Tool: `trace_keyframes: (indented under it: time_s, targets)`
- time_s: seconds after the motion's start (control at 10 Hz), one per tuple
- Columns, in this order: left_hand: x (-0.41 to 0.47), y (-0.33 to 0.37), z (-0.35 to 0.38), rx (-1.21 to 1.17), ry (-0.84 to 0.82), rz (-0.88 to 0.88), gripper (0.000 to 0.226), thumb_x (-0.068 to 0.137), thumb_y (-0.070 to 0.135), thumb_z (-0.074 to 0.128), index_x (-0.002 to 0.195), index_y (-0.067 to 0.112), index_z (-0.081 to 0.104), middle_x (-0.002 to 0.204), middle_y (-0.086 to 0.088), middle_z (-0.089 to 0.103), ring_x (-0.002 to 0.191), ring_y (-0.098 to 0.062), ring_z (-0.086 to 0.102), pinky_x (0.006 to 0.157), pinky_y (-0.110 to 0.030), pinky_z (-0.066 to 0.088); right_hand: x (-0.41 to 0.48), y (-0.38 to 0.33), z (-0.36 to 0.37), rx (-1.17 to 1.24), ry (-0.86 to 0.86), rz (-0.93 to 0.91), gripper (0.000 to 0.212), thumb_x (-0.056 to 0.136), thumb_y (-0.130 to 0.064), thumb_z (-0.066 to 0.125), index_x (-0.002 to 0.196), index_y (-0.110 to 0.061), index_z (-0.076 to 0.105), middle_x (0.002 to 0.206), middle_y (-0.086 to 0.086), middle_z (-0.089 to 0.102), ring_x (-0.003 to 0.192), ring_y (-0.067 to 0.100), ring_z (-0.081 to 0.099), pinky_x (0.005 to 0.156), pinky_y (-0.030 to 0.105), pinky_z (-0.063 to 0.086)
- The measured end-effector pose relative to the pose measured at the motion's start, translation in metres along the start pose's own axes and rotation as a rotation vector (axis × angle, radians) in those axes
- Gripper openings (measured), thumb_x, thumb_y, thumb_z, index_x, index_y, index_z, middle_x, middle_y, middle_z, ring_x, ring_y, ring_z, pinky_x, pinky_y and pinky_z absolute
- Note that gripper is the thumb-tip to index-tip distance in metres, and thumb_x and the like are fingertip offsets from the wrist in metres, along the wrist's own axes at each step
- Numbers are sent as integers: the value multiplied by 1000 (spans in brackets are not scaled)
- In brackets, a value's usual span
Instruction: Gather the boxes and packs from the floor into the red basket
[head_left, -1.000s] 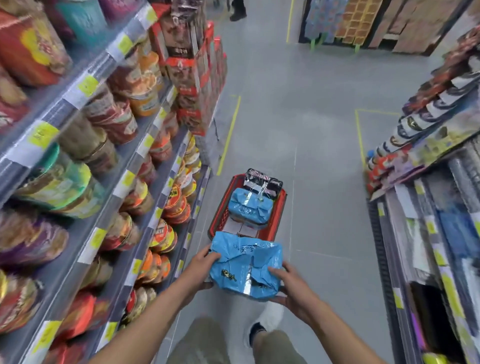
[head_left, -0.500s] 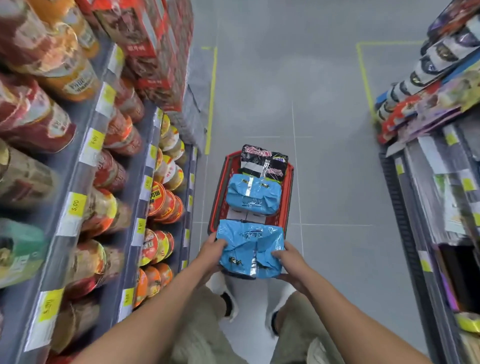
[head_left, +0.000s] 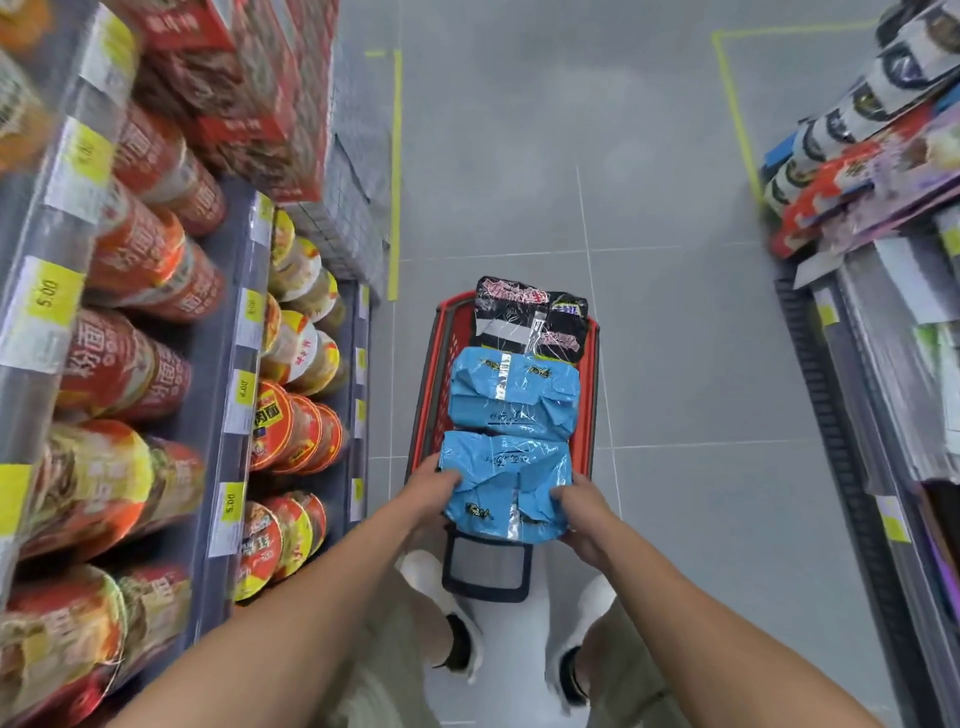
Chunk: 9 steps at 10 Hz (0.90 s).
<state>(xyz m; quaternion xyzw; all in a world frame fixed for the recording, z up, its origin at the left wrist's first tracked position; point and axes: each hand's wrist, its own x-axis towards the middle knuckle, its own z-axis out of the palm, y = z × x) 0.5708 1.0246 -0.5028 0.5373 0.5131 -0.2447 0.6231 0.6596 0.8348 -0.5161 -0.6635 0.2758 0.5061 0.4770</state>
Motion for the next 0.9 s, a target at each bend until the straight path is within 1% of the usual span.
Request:
trace_keyframes:
  time_s: [0.1,0.2,0.3,0.4,0.5,0.6,0.7,0.8,0.9]
  targets:
    - [15,5,0,-22,-89,-73,22,105,9,44,116,16,61,109,-11,76,102,-30,73,94,-49,59,3,-5,6,-70,24,89,37,99,-1,37,117,-26,58,102,8,71,85,30,72,51,37,58]
    - [23,14,3,-84,-69,-90,22,107,8,41,114,16,60,98,-5,77,92,-26,74,88,-49,61,12,-12,11,-89,58,74,38,100,-2,35,118,-25,58,104,10,72,85,32,72,51,42,61]
    - [27,18,0,-31,13,37,40,106,6,43,140,27,49,125,-8,67,112,-31,68,99,-54,56,21,-9,12,-25,50,49,53,96,5,31,124,-31,58,114,9,73,96,35,74,69,56,65]
    - [32,11,-8,-13,20,77,53,106,8,45,154,30,38,140,-9,60,119,-31,64,101,-54,54,22,-6,13,-45,24,61,46,94,1,40,111,-36,61,100,3,77,82,29,78,60,46,63]
    - [33,7,-13,-22,18,52,52,105,11,48,153,29,37,126,-4,65,112,-27,67,100,-53,55,23,-12,18,-121,3,39,34,95,-2,48,113,-29,59,99,5,76,79,27,77,59,41,61]
    - [29,8,-14,21,48,77,46,105,15,49,149,26,40,103,11,62,98,-16,66,90,-45,59,16,-18,20,-130,48,35,35,98,-9,57,129,-25,49,108,6,68,93,29,71,68,44,61]
    - [12,15,-18,82,69,119,44,104,17,51,146,27,41,101,17,59,91,-6,62,71,-28,55,-8,-25,18,-189,56,-10,35,100,-14,60,130,-27,47,97,-7,60,81,12,61,54,26,45]
    - [-16,23,-27,160,64,168,46,101,19,56,145,26,44,125,5,65,108,-16,65,91,-38,58,-42,-36,19,-233,63,-86,40,100,-18,65,136,-22,49,119,0,64,88,12,63,63,26,48]
    - [-48,35,-43,301,80,267,47,99,25,59,144,27,45,136,-1,60,119,-20,62,100,-46,55,-87,-55,27,-246,71,-206,33,100,-25,68,130,-20,53,134,6,66,109,22,67,93,37,56]
